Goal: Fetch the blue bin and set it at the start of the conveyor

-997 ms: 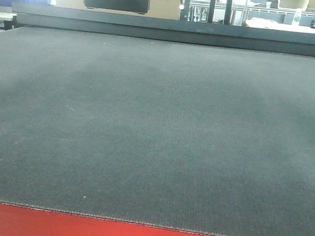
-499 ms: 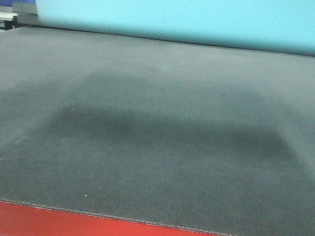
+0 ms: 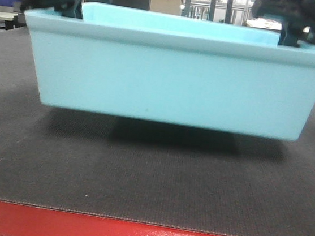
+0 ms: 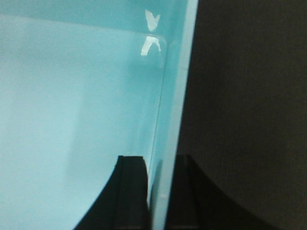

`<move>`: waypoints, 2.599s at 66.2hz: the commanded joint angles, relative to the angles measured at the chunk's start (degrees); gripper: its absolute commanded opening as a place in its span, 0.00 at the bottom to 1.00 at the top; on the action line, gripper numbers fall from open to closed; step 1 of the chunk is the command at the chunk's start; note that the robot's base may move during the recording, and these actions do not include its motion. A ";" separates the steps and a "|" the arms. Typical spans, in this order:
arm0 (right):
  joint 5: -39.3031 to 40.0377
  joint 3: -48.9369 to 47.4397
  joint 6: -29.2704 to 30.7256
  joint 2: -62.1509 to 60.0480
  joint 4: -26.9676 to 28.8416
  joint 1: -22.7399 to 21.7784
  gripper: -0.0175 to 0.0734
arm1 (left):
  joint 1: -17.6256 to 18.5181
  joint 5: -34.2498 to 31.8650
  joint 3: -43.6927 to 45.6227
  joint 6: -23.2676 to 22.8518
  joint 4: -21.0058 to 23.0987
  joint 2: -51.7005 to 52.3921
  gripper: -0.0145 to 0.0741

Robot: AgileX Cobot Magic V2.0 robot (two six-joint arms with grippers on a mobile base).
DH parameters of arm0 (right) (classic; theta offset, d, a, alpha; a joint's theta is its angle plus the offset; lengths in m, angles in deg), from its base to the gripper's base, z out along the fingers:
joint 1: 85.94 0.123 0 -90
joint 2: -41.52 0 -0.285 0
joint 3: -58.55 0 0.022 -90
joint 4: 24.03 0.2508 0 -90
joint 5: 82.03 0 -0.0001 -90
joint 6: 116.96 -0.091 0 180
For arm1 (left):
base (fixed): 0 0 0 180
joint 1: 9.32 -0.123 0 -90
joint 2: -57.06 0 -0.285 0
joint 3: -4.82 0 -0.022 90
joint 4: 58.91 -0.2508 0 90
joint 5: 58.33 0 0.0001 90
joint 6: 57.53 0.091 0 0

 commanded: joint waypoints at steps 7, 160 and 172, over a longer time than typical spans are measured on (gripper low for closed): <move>1.33 -0.06 0.74 0.78 -2.87 -0.31 0.60 | -0.47 -1.88 0.05 0.27 0.83 -1.38 0.18; 33.37 47.55 5.39 -80.78 -7.63 -3.84 0.01 | -13.73 -10.70 -41.34 9.65 4.27 83.98 0.04; 33.37 47.55 5.39 -80.78 -7.63 -3.84 0.01 | -13.73 -10.70 -41.34 9.65 4.27 83.98 0.04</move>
